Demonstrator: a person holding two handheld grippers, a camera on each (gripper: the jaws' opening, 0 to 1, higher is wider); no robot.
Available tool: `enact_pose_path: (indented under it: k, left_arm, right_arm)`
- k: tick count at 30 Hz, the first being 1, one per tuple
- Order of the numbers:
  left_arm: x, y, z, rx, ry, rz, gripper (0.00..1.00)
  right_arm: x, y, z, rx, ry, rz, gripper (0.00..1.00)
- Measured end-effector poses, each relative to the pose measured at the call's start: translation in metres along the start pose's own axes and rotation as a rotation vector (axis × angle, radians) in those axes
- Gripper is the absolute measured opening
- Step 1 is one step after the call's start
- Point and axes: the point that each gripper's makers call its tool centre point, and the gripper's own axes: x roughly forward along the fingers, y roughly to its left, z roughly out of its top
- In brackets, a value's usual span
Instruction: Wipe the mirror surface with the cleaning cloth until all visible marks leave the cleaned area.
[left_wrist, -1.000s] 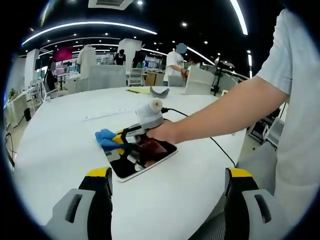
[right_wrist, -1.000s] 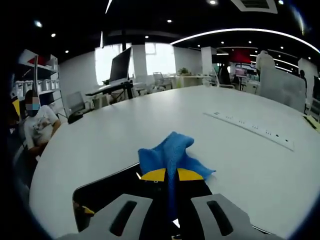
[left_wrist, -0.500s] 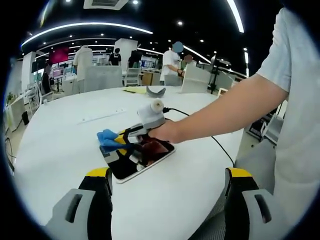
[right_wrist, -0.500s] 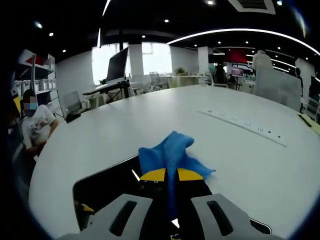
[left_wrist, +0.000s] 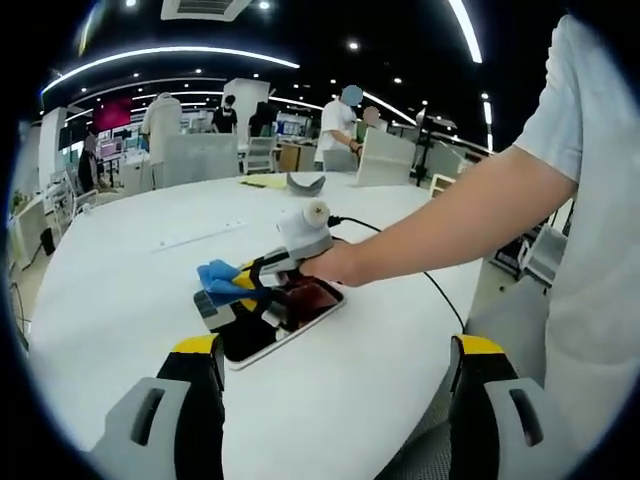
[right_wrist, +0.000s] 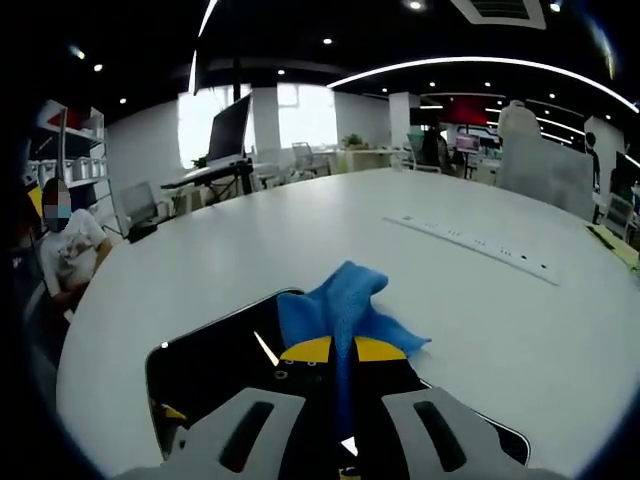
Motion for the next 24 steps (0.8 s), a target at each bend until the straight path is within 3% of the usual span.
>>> enact_pose_path:
  k: [24]
  left_arm:
    - [0.004,-0.013,0.003,0.042,0.001,-0.034,0.94]
  right_arm:
    - [-0.024,-0.016,-0.013,0.014,0.008,-0.053,0.01]
